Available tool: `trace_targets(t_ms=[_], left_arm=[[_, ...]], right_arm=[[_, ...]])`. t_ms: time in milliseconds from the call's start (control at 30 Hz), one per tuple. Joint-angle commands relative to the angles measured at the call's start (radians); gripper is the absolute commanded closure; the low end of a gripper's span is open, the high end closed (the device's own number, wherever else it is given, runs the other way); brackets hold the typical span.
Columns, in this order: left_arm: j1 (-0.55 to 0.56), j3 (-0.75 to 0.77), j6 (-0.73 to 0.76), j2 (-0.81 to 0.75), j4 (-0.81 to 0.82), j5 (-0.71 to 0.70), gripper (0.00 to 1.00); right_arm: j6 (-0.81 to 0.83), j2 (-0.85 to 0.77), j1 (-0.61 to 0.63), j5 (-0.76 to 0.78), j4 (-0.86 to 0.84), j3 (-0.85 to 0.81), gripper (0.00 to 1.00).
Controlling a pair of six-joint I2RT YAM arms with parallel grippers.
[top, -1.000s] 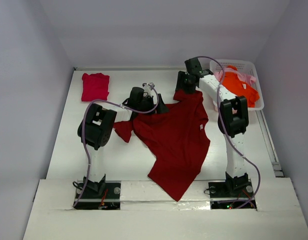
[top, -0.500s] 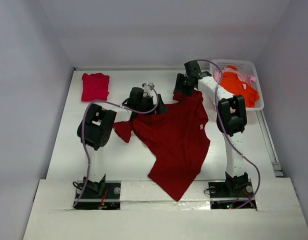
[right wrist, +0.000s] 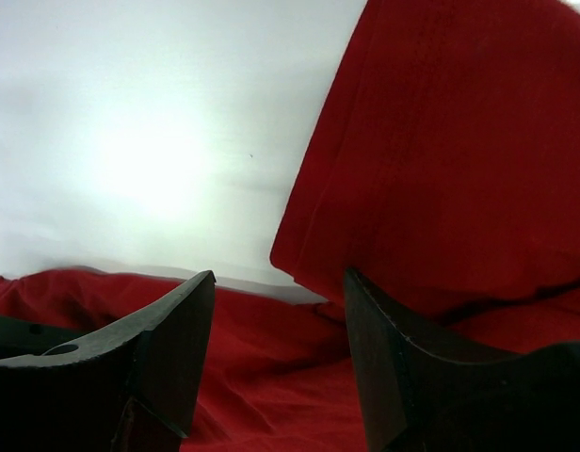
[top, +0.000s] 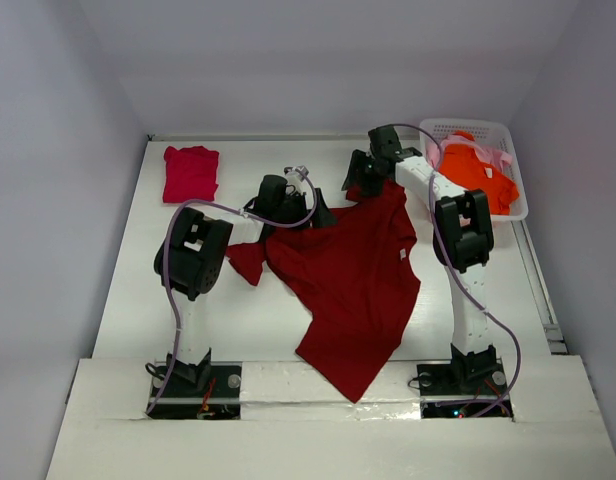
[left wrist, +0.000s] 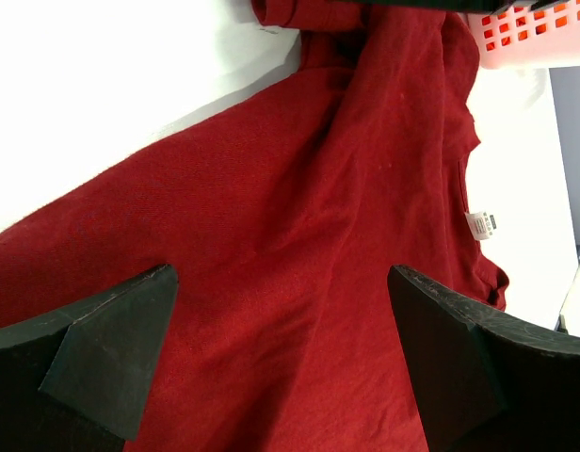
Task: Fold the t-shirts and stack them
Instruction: Flatten the tshirt out
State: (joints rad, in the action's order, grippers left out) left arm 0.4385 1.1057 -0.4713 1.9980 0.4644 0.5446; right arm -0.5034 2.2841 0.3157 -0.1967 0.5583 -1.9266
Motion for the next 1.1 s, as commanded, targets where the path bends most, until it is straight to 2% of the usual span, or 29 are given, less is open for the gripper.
trace_targets(t_ms=[0,300,567,1067], left_arm=[[-0.007,-0.017,0.008,-0.036,-0.029,-0.002,0.01],[-0.007,-0.017,0.007,-0.042,-0.032,-0.002,0.01],[-0.007,-0.027,0.007,-0.05,-0.038,-0.008,0.01],[-0.007,-0.027,0.016,-0.048,-0.047,-0.014,0.01]], right_arm=[[-0.018,-0.026,0.002,-0.041,-0.067,0.044,0.38],[-0.017,-0.061,0.002,-0.073,-0.101,0.12,0.38],[-0.034,-0.057,0.002,-0.178,-0.146,0.147,0.38],[-0.057,-0.005,-0.017,-0.167,-0.123,0.048,0.39]])
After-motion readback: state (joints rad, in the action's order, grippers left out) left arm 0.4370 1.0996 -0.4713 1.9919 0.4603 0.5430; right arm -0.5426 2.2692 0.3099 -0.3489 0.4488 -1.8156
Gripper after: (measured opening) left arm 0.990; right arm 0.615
